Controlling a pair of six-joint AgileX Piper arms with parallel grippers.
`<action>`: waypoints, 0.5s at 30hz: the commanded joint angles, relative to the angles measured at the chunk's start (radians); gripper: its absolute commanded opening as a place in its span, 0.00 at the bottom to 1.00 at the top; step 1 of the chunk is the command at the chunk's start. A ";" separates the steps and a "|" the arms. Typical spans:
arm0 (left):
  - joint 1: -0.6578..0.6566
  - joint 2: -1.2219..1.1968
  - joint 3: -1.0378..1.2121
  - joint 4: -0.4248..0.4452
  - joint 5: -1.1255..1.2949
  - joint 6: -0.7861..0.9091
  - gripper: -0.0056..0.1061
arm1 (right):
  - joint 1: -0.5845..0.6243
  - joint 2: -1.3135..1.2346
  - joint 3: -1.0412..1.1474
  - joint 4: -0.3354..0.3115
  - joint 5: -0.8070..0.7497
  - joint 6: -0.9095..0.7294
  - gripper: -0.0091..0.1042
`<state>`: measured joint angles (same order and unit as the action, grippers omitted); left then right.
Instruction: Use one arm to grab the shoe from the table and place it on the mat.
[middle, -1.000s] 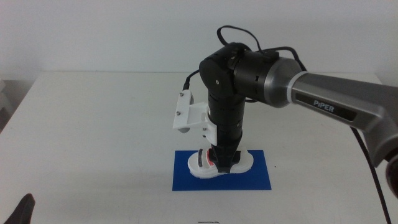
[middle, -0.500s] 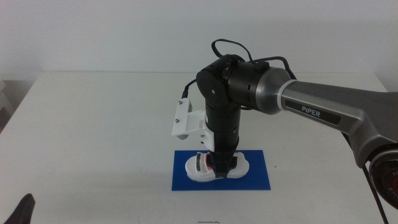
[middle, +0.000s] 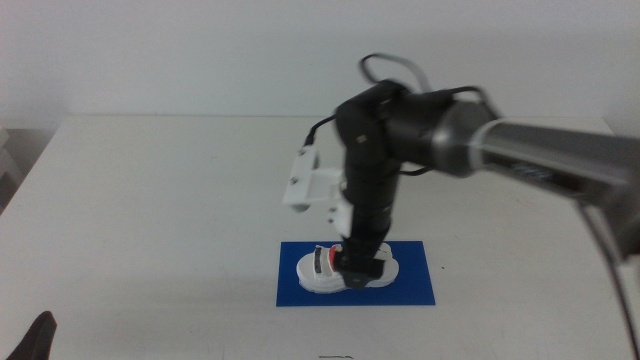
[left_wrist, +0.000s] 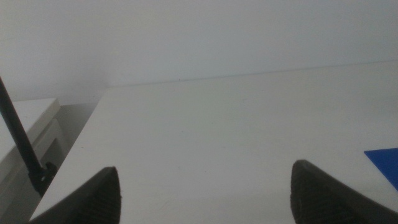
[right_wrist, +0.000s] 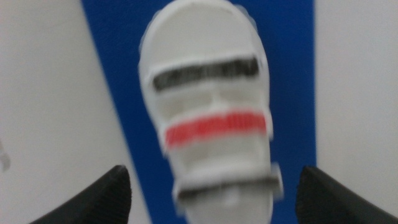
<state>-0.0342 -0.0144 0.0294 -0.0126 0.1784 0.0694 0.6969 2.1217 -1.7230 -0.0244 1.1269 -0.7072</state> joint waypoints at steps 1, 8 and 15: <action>-0.004 -0.019 -0.003 -0.009 -0.083 -0.015 0.89 | -0.036 -0.167 0.061 0.032 -0.069 0.012 0.79; -0.004 -0.019 -0.003 -0.009 -0.083 -0.015 0.89 | -0.187 -0.628 0.565 0.098 -0.488 0.302 0.78; -0.004 -0.019 -0.003 -0.009 -0.083 -0.015 0.89 | -0.366 -1.098 0.960 0.064 -0.831 0.614 0.78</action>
<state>-0.0342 -0.0144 0.0294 -0.0126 0.1784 0.0694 0.3653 1.1362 -0.8118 0.0511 0.4329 -0.1585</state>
